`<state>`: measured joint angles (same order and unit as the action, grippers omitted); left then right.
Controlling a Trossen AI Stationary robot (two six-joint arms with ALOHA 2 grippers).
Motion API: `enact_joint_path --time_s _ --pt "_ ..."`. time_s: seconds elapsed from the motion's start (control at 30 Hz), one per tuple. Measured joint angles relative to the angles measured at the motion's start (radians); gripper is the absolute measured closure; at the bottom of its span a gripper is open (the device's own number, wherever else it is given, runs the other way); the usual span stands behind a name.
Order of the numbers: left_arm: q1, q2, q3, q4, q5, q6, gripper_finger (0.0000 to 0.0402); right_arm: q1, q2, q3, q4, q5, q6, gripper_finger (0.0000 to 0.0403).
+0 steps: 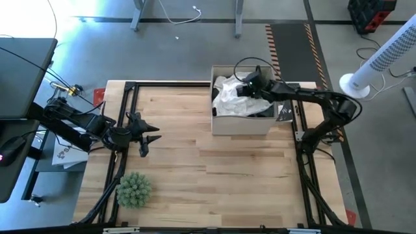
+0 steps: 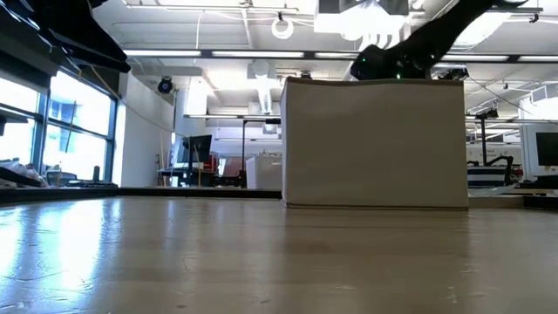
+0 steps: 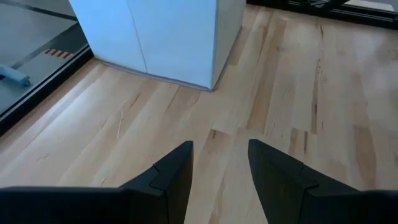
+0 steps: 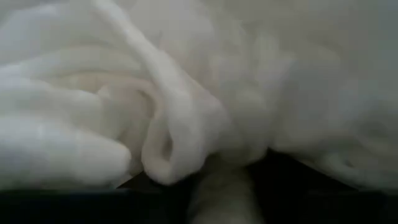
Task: Sort clothes
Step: Put the white dress into the laundry bin
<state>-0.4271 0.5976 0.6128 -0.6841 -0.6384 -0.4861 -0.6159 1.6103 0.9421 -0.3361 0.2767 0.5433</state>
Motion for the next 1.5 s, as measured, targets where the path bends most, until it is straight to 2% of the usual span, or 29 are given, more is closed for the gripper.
enact_joint_path --time_s 0.03,0.1,0.2,0.4,0.57,0.63,0.73,0.8,0.83,0.93,1.03,1.17,1.27,1.37,1.5 --pt "0.0 0.0 0.0 -0.001 0.0 0.0 0.025 -0.001 0.0 -0.024 0.056 0.001 0.004 0.025" --pt "0.0 0.0 0.0 0.0 -0.001 0.0 0.025 -0.002 -0.002 -0.025 0.058 -0.007 -0.005 0.025" --pt "0.0 0.0 0.0 0.0 -0.002 0.0 0.025 -0.001 -0.025 0.042 -0.037 -0.036 -0.054 0.025" --pt "0.0 0.0 0.0 0.0 -0.002 -0.004 0.025 0.008 -0.089 0.332 -0.391 -0.15 -0.039 0.025" --pt "0.0 0.0 0.0 0.0 0.001 -0.009 0.025 0.014 -0.089 0.543 -0.685 -0.23 -0.02 0.025" --pt "0.0 0.0 0.0 -0.001 0.002 -0.011 0.025 0.025 -0.096 0.593 -0.702 -0.209 -0.039 0.025" --pt "0.0 0.0 0.0 0.0 0.0 -0.01 0.025 0.061 -0.099 0.612 -0.634 -0.027 -0.065 0.025" --pt "0.0 0.0 0.0 -0.001 -0.001 -0.01 0.025 0.083 -0.097 0.582 -0.547 0.078 -0.073 0.025" --pt "0.0 0.0 0.0 -0.001 -0.004 -0.01 0.025 0.092 -0.097 0.552 -0.49 0.092 -0.073 0.025" --pt "0.0 0.0 0.0 -0.003 -0.004 -0.01 0.025 0.111 -0.097 0.409 -0.287 0.025 -0.092 0.025" --pt "0.0 0.0 0.0 -0.011 -0.004 -0.01 0.025 0.132 -0.096 0.204 -0.09 -0.034 -0.053 0.025" --pt "0.0 0.0 0.0 -0.012 -0.007 -0.009 0.025 0.14 -0.101 -0.08 0.201 0.017 0.065 0.025" --pt "0.0 0.0 0.0 -0.012 -0.025 -0.007 0.025 0.131 -0.109 -0.238 0.426 0.059 0.119 0.025" --pt "0.0 0.0 0.0 -0.016 -0.051 -0.007 0.025 0.116 -0.127 -0.287 0.52 0.049 0.099 0.025" --pt "0.0 0.0 0.0 -0.018 -0.088 -0.007 0.025 0.113 -0.214 -0.229 0.462 0.01 -0.004 0.025"
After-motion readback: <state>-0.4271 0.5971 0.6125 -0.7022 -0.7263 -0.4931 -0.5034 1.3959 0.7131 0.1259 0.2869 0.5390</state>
